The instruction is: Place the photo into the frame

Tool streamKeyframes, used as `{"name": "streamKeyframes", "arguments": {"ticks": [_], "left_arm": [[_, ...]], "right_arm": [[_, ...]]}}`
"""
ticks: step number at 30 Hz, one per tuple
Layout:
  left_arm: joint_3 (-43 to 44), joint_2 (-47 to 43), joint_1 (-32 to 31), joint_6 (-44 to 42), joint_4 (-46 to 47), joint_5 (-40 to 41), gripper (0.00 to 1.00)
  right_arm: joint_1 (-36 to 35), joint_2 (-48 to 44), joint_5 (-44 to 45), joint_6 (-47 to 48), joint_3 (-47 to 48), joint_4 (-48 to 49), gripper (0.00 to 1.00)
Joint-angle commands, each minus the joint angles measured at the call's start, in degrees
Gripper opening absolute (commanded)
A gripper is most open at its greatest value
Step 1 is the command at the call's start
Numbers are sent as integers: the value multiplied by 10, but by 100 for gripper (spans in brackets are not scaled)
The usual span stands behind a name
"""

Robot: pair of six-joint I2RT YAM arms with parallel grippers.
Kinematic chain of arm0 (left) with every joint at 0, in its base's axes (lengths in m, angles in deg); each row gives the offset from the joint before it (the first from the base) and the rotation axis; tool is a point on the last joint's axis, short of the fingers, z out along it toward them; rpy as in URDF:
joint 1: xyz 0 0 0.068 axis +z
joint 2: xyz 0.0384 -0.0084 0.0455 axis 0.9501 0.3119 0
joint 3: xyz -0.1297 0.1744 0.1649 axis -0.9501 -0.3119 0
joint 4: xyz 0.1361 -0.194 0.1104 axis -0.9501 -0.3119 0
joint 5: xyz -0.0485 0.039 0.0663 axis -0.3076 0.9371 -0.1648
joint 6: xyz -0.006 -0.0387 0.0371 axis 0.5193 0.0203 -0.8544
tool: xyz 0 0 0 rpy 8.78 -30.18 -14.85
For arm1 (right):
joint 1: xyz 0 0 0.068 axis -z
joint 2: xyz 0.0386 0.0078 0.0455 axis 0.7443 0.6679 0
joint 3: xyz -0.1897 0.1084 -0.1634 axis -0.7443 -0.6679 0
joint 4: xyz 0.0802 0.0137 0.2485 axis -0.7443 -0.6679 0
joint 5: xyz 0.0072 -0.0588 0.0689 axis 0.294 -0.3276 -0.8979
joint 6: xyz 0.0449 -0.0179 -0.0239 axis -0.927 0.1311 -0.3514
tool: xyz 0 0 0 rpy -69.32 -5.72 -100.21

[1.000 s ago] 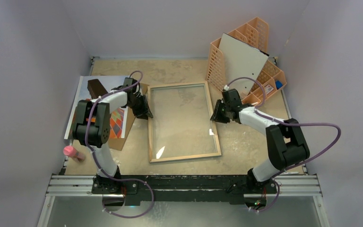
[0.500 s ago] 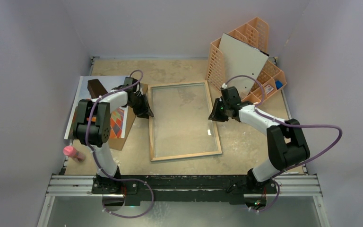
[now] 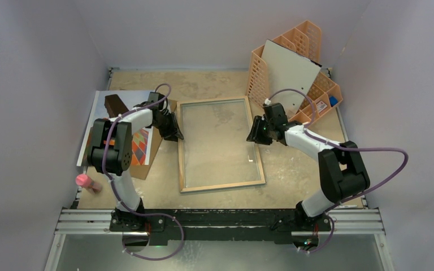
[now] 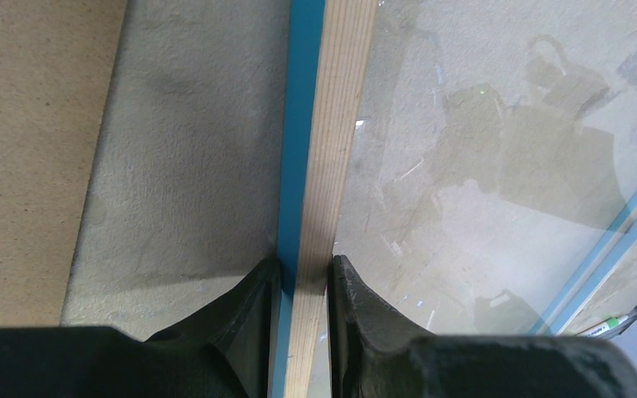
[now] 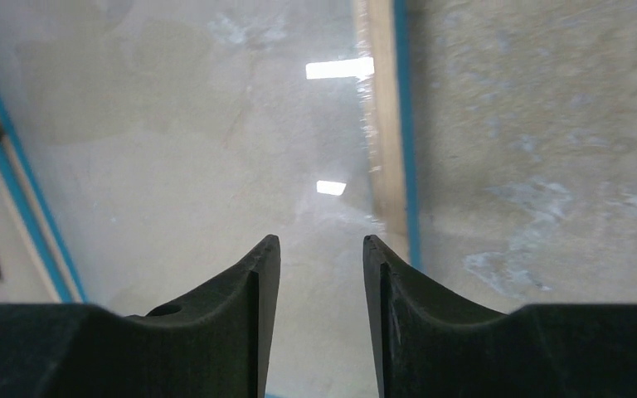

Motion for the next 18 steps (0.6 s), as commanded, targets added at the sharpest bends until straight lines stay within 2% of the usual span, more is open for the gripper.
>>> {"name": "streamKeyframes", "arguments": {"ticks": [1, 6, 11, 15, 18], "left_arm": [[-15, 43, 1, -6, 51, 58, 25], [-15, 46, 1, -10, 51, 53, 25], [-18, 46, 1, -10, 52, 48, 26], [-21, 46, 1, -9, 62, 27, 28], [-24, 48, 1, -4, 72, -7, 30]], "right_arm": [[-1, -7, 121, -24, 11, -42, 48], [-1, 6, 153, -2, 20, -62, 65], [-1, 25, 96, 63, 27, -31, 76], [-2, 49, 37, 96, 35, -28, 79], [-2, 61, 37, 106, 37, -36, 77]]}}
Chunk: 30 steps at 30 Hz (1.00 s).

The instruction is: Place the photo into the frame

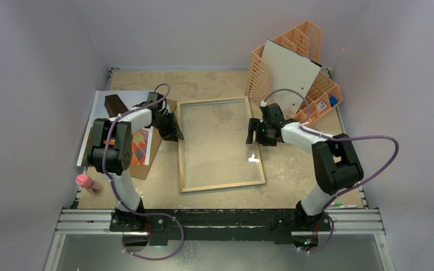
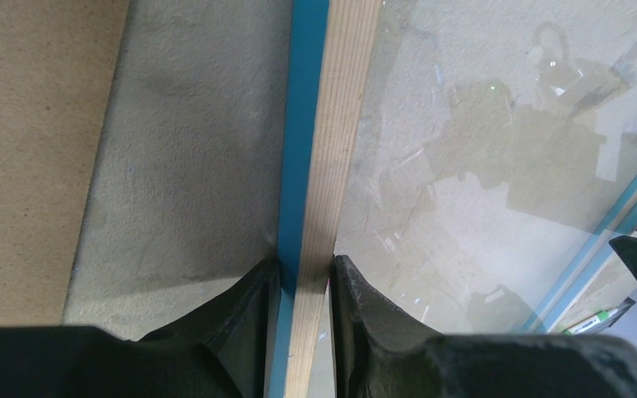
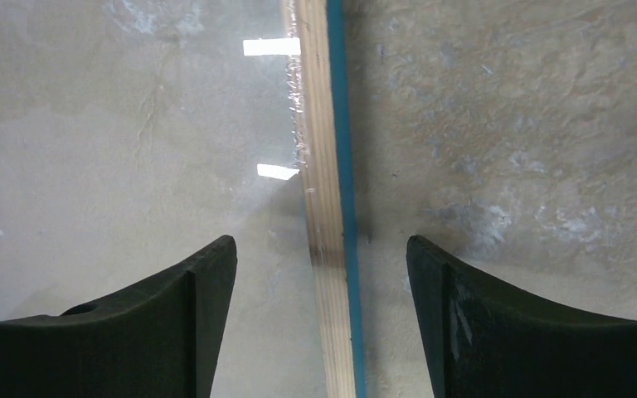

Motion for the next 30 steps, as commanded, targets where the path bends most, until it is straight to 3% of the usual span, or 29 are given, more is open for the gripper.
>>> {"name": "streamKeyframes", "arguments": {"ticks": [1, 3, 8, 13, 30], "left_arm": [[-24, 49, -1, -2, 75, -8, 30], [-25, 57, -1, 2, 79, -27, 31], [-31, 65, 1, 12, 91, -35, 31], [-30, 66, 13, 15, 87, -16, 32], [-19, 78, 41, 2, 86, -27, 36]], "right_arm": [[-2, 14, -34, 43, 20, -3, 75], [-2, 14, -37, 48, 19, -5, 70], [-2, 4, -64, 43, 8, -17, 47], [0, -15, -57, 21, -8, -16, 33], [40, -40, -94, -20, -69, 25, 0]]}}
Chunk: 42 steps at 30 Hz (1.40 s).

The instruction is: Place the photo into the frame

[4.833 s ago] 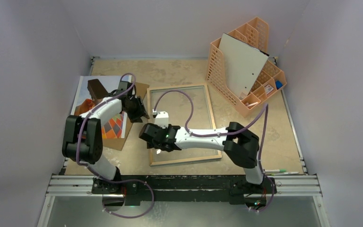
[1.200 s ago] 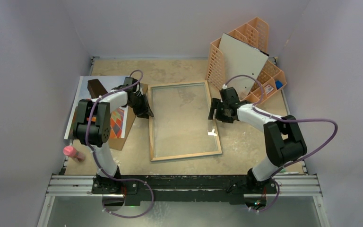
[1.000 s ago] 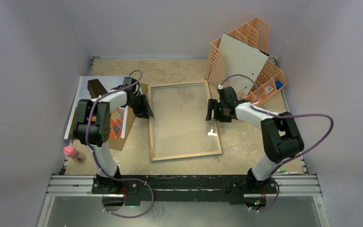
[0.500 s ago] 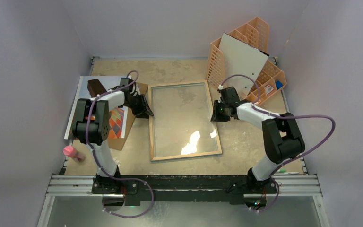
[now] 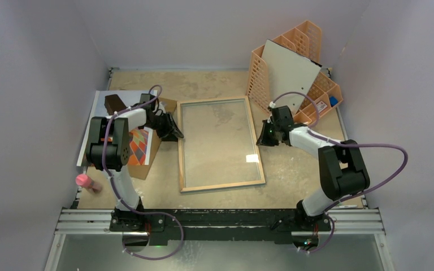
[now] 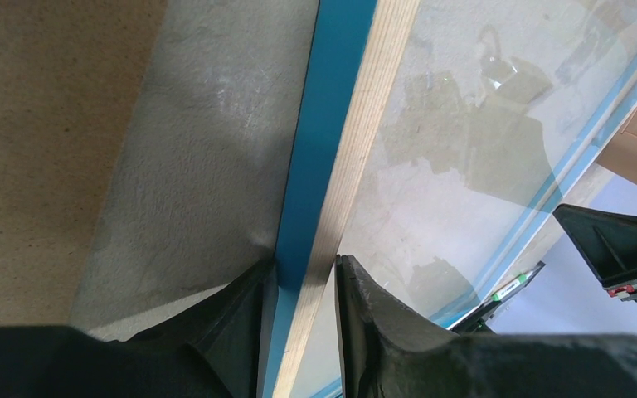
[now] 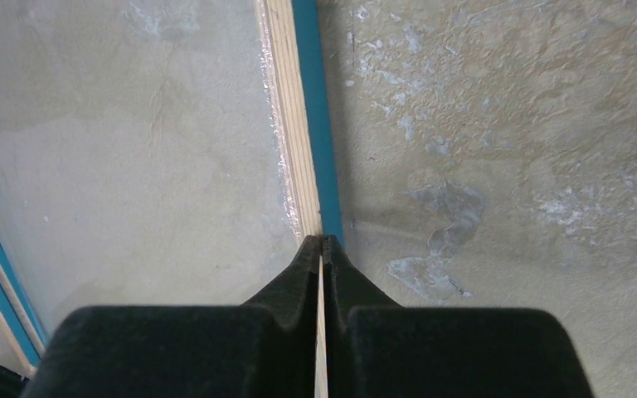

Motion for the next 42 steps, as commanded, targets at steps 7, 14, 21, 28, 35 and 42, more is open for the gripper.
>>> {"name": "streamKeyframes", "arguments": {"ticks": [7, 14, 21, 28, 35, 42], "left_arm": [[-8, 54, -7, -19, 72, 74, 39], [-31, 61, -11, 0, 101, 27, 41], [-42, 52, -14, 1, 109, 23, 17], [0, 20, -35, -36, 40, 123, 0], [35, -44, -52, -50, -17, 193, 0], [75, -93, -52, -62, -63, 179, 0]], "right_arm": [[5, -42, -4, -32, -18, -15, 0], [5, -25, -98, -14, -35, 17, 23], [5, -29, -124, -34, -53, 59, 34], [5, -43, -106, -39, -56, 41, 35], [5, -106, -27, -87, -58, 17, 55], [5, -114, -60, -89, -63, 48, 59]]}}
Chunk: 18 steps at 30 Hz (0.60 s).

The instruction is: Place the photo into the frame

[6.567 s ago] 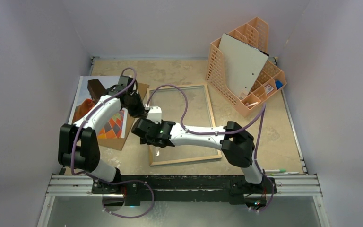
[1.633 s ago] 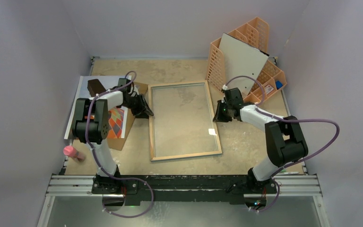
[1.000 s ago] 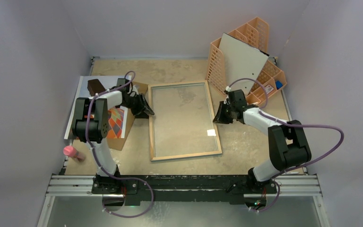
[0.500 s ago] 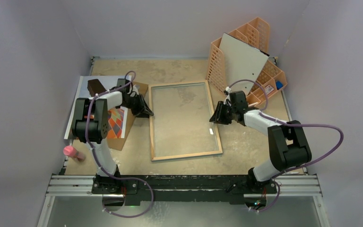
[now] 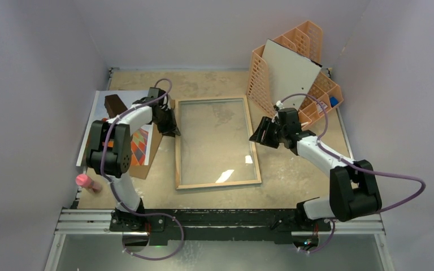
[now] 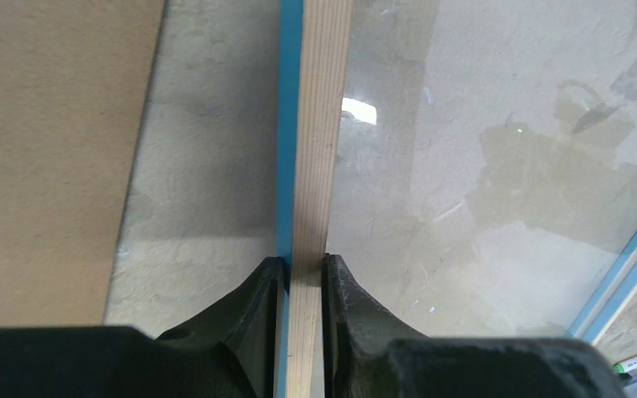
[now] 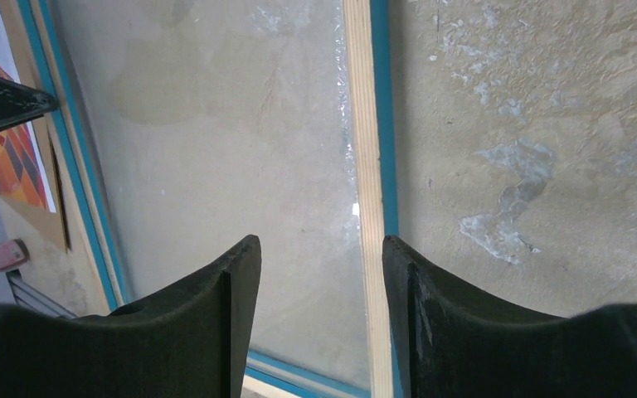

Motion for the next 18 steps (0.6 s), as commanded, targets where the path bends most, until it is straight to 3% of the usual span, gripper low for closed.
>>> {"name": "streamKeyframes", "arguments": {"ticks": [1, 11, 18], "left_arm": [[43, -54, 6, -14, -18, 19, 0], [65, -103, 5, -2, -51, 15, 0], [62, -116, 4, 2, -55, -5, 0]], "right_arm": [[-2, 7, -16, -9, -8, 19, 59], [-2, 18, -72, -21, -17, 77, 62], [-16, 81, -111, -7, 10, 108, 61]]}}
